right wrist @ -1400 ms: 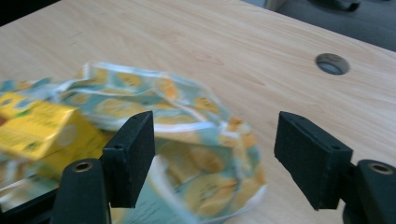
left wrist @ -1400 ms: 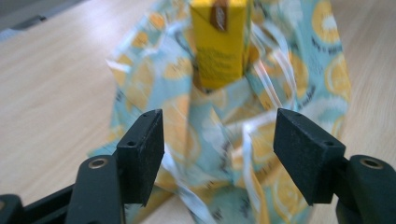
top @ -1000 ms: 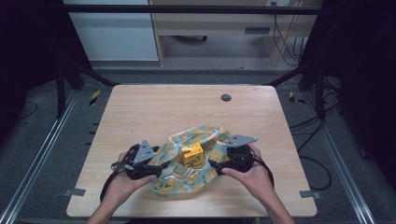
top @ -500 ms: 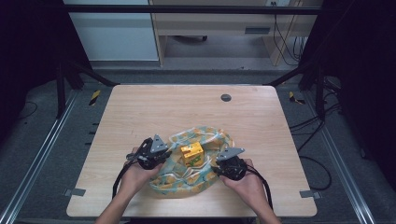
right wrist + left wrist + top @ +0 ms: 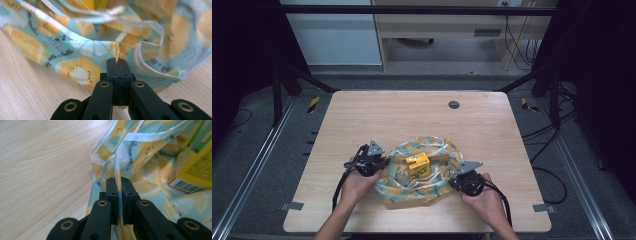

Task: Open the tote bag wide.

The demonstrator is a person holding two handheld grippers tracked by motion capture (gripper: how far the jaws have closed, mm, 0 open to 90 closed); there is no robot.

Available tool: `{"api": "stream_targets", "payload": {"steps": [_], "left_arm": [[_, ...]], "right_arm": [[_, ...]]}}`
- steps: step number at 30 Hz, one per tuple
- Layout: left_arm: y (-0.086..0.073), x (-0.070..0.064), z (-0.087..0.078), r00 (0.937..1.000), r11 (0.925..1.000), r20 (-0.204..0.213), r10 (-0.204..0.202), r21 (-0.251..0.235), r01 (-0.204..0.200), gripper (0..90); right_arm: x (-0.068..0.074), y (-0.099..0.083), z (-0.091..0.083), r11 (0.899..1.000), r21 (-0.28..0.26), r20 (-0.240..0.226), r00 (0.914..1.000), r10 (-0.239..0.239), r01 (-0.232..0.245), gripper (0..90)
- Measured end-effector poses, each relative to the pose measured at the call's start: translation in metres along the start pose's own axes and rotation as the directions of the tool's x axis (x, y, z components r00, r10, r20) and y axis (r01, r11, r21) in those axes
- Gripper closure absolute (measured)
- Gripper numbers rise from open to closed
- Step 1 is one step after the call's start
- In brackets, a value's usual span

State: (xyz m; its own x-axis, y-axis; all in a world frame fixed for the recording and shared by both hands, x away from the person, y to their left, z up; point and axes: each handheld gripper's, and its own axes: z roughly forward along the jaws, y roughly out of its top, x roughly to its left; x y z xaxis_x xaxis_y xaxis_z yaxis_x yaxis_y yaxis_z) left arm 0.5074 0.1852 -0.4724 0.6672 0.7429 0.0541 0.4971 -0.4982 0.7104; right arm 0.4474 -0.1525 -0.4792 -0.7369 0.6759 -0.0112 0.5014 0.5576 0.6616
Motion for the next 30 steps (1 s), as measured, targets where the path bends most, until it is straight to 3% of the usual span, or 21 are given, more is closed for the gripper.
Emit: {"api": "stream_targets", "payload": {"steps": [12, 17, 24, 27, 30], "left_arm": [[-0.007, 0.01, 0.005, 0.9994, 0.9995, -0.032, -0.016, 0.027, 0.016, 88.0], [-0.01, 0.014, 0.005, 0.9987, 0.9992, -0.036, -0.035, 0.017, 0.036, 88.6], [-0.011, 0.01, 0.001, 0.999, 0.9997, -0.037, -0.025, -0.004, 0.025, 86.4], [-0.01, 0.008, -0.004, 0.999, 0.9989, -0.038, -0.023, -0.043, 0.021, 79.9], [-0.007, 0.004, -0.015, 0.9988, 0.9937, -0.046, -0.017, -0.111, 0.011, 66.0]], "right_arm": [[-0.015, -0.018, -0.002, 0.998, 0.028, 0.003, 0.9985, 0.055, -0.055, 90.0], [-0.019, -0.021, -0.005, 0.998, 0.022, 0.012, 0.9977, 0.067, -0.067, 90.0], [-0.019, -0.022, -0.004, 0.997, -0.001, 0.007, 0.997, 0.077, -0.077, 89.9], [-0.019, -0.021, -0.008, 0.996, -0.043, 0.005, 0.9972, 0.074, -0.074, 76.8], [-0.018, -0.018, -0.018, 0.989, -0.13, -0.006, 0.9972, 0.074, -0.074, 60.6]]}}
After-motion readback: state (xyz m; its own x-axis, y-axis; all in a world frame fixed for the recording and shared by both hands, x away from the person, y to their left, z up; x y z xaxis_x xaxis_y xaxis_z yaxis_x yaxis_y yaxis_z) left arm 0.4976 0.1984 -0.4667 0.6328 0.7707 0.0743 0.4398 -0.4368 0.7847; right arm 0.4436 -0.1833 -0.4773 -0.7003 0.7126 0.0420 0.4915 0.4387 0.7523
